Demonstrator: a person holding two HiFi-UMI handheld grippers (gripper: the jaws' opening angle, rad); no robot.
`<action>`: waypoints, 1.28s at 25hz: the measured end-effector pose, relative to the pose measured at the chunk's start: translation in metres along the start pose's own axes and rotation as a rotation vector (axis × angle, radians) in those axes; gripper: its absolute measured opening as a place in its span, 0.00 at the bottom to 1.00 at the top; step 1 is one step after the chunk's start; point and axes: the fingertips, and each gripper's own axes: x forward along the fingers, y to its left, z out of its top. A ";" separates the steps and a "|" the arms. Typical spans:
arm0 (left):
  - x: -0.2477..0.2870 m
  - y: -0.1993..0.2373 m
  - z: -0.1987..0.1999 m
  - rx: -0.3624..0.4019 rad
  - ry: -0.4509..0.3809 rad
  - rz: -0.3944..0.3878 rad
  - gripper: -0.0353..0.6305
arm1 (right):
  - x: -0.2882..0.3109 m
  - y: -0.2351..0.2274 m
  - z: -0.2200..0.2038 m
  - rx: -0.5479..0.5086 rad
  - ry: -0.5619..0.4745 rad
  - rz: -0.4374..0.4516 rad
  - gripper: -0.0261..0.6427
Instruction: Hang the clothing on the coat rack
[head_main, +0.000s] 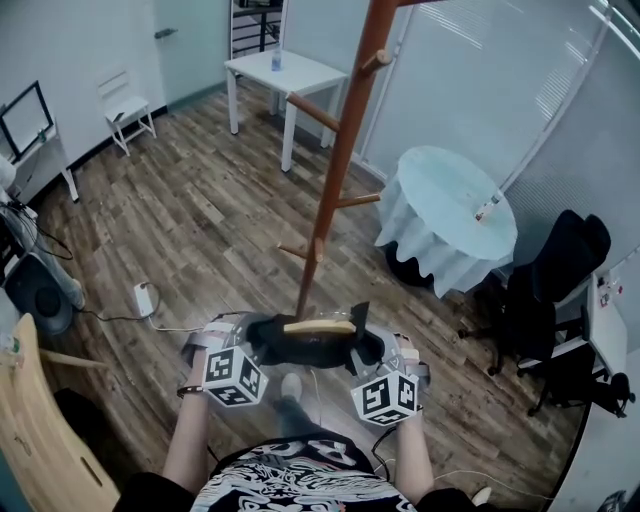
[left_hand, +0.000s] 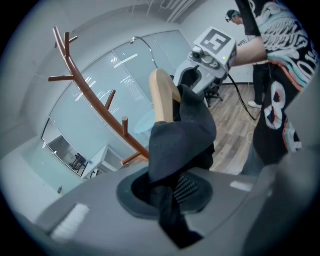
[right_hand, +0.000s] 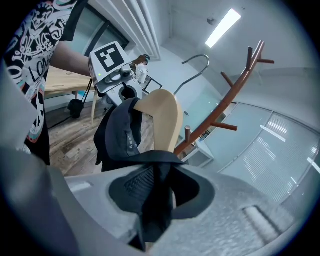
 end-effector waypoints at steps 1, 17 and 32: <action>0.003 0.003 -0.001 -0.002 0.002 -0.003 0.10 | 0.004 -0.002 -0.001 0.002 0.000 0.003 0.18; 0.046 0.033 -0.019 -0.065 0.029 -0.056 0.09 | 0.062 -0.018 -0.015 0.028 0.028 0.073 0.18; 0.094 0.046 -0.052 -0.077 0.067 -0.108 0.09 | 0.117 -0.027 -0.031 0.052 0.039 0.143 0.18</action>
